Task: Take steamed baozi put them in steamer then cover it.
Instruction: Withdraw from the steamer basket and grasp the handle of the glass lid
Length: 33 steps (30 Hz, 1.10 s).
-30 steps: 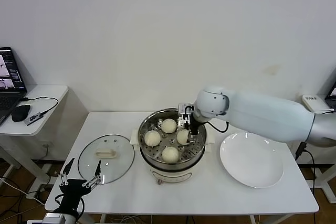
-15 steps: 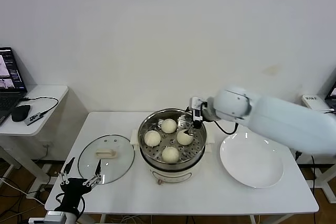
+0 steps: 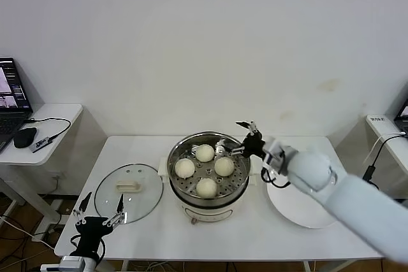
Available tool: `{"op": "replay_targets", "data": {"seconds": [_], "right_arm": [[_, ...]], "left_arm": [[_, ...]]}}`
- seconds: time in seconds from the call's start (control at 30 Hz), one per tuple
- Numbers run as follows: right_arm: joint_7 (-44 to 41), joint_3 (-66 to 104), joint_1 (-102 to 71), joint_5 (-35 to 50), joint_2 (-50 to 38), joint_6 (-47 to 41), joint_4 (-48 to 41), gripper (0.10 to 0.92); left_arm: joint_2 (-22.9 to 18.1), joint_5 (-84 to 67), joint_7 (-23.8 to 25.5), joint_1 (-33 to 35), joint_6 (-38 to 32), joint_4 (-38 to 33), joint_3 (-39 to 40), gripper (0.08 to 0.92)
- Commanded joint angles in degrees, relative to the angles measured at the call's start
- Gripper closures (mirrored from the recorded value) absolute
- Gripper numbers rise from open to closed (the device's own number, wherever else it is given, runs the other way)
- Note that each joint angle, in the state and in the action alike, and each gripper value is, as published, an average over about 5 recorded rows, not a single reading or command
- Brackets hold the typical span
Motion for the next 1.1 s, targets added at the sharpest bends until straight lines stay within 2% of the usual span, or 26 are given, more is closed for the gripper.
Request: {"op": "replay_targets", "data": {"seconds": [0.03,0.23,0.53,0.77,1.1], "right_arm": [[1.3,42.8,-42.6,-13.5,23.4,26.1,-0.1,0.203],[-5.7,53.0,-52.0,-13.7,35.6,24.0,3.0,0.203],[-7.8,59.9,-63.5,-16.9,42.2,20.6,7.6,0.203],[-6.4,63.1,-66.5,-16.7,42.9,21.4,9.6,0.203],[-5.7,64.2,-67.8,-16.6,44.1,21.3,11.0,0.203]], "left_arm": [[-0.9,6.9,-2.2,-0.8,-2.6,4.4,0.2,0.177],[-2.1,24.4,-3.7,-1.7,-11.5,9.2,-0.8,0.177],[-1.8,61.1,-9.9,-2.6,-14.2,15.2,-5.9,0.177],[1.7,79.8,-6.5,-3.1,-12.3,16.2,-5.3,0.177],[4.6,84.9,-1.0,-14.6,-11.6,27.8,-1.5,0.177]]}}
